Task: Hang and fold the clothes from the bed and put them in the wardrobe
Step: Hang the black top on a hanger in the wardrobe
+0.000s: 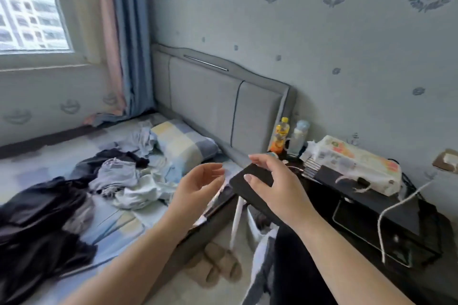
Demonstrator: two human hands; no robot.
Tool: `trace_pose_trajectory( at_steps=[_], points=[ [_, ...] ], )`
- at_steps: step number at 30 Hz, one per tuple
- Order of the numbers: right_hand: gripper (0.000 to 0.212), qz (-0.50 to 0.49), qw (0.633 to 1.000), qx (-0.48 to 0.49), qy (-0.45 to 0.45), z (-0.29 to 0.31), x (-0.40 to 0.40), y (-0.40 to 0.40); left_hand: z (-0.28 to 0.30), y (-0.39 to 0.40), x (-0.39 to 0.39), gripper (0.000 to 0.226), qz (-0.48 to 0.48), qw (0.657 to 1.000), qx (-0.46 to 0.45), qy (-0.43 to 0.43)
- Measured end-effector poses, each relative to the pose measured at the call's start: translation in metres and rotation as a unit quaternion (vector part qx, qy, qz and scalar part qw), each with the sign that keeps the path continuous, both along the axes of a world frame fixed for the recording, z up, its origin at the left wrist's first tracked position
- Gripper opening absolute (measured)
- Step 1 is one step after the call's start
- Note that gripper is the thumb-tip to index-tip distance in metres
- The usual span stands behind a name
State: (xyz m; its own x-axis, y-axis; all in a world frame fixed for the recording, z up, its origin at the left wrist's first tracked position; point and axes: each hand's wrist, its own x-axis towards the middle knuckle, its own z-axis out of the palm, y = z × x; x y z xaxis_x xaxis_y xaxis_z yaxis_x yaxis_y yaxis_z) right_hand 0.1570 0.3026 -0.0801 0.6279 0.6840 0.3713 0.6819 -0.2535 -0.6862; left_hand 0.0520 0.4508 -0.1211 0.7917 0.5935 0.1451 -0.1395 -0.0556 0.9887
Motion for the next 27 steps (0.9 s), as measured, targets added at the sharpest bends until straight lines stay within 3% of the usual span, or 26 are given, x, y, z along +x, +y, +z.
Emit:
trace_pose_trajectory(
  at_steps=[9, 16, 27],
  points=[
    [0.031, 0.199, 0.978, -0.014, 0.061, -0.042, -0.151, 0.215, -0.031, 0.167, -0.212, 0.021, 0.187, 0.981, 0.01, 0.04],
    [0.035, 0.312, 0.943, -0.064, 0.099, -0.076, -0.248, 0.316, -0.064, 0.22, -0.34, 0.022, 0.322, 0.944, -0.016, 0.068],
    [0.036, 0.4, 0.902, -0.128, 0.103, -0.128, -0.3, 0.442, -0.121, 0.296, -0.415, 0.022, 0.43, 0.893, -0.086, 0.102]
  ],
)
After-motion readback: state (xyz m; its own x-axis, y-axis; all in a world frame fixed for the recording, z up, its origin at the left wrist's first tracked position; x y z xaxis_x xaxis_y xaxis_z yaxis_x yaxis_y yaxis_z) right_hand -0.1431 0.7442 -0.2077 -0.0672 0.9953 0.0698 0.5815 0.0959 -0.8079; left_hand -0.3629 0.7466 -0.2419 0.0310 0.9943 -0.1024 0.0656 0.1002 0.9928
